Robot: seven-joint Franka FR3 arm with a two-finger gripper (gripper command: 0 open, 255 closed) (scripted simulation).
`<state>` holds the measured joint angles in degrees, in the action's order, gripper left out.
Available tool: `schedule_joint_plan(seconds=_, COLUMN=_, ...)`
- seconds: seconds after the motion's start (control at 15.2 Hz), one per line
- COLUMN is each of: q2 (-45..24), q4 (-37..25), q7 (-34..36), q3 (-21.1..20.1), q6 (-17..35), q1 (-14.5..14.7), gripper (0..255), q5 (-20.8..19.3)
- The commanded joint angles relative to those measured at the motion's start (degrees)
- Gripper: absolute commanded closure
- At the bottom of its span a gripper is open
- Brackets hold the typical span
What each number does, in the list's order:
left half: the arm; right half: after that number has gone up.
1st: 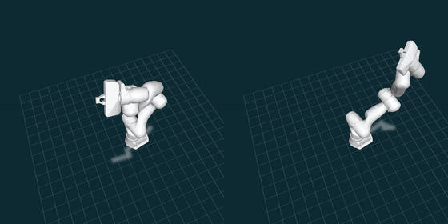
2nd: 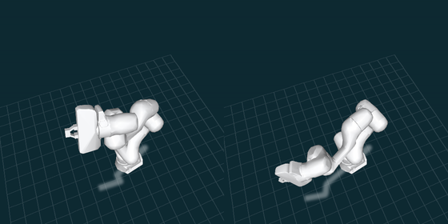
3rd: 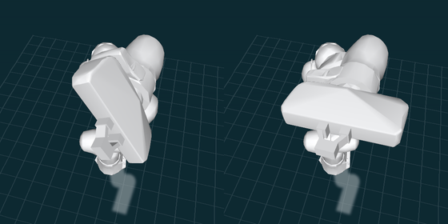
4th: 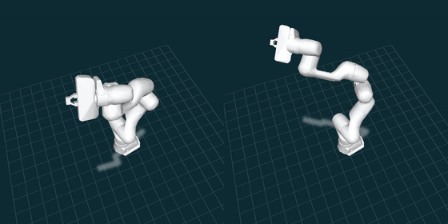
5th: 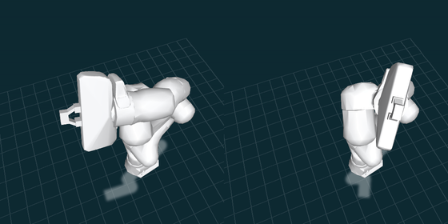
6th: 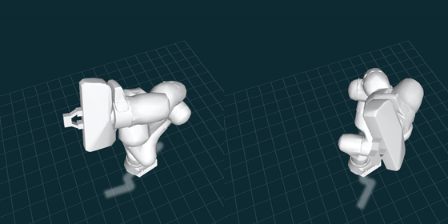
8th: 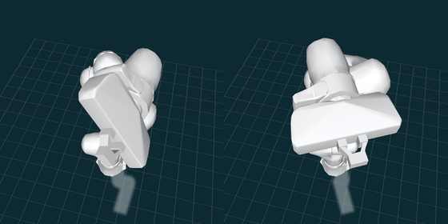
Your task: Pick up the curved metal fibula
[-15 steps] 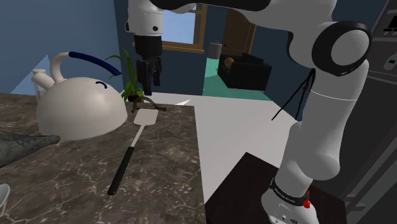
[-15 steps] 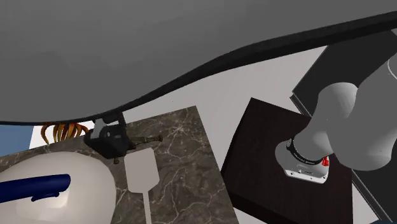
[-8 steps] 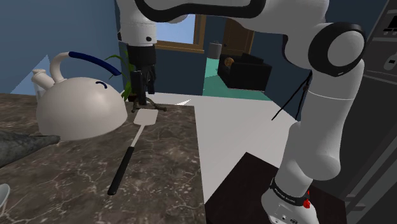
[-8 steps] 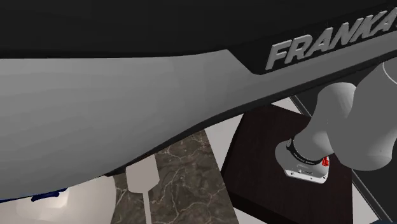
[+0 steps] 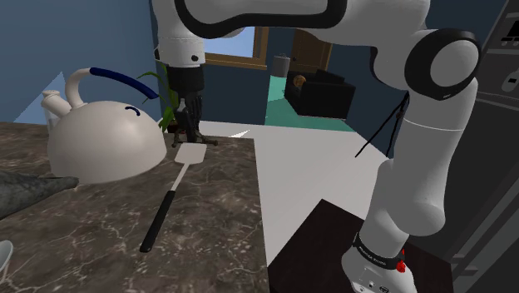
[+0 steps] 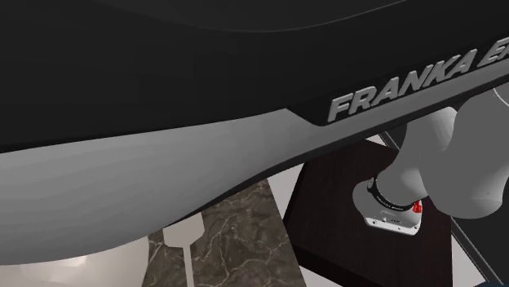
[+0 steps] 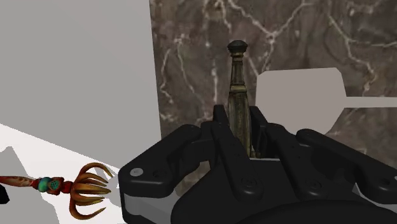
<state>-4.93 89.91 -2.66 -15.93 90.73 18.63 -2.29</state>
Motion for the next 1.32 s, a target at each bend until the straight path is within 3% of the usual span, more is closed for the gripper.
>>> schedule_joint_plan(seconds=0.0, q2=-0.02, q4=0.03, q7=0.01, q3=0.01, q6=0.0, q1=0.0, gripper=255, q5=0.0)
schedule_joint_plan(seconds=0.26, q2=-0.08, q4=0.04, q7=-0.03, q3=0.02, q6=0.07, q1=-0.02, gripper=255, q5=-0.02)
schedule_joint_plan(seconds=1.25, q2=-4.34, q4=-17.32, q7=0.46, q3=-0.4, q6=-13.2, q1=0.9, gripper=255, q5=-1.24)
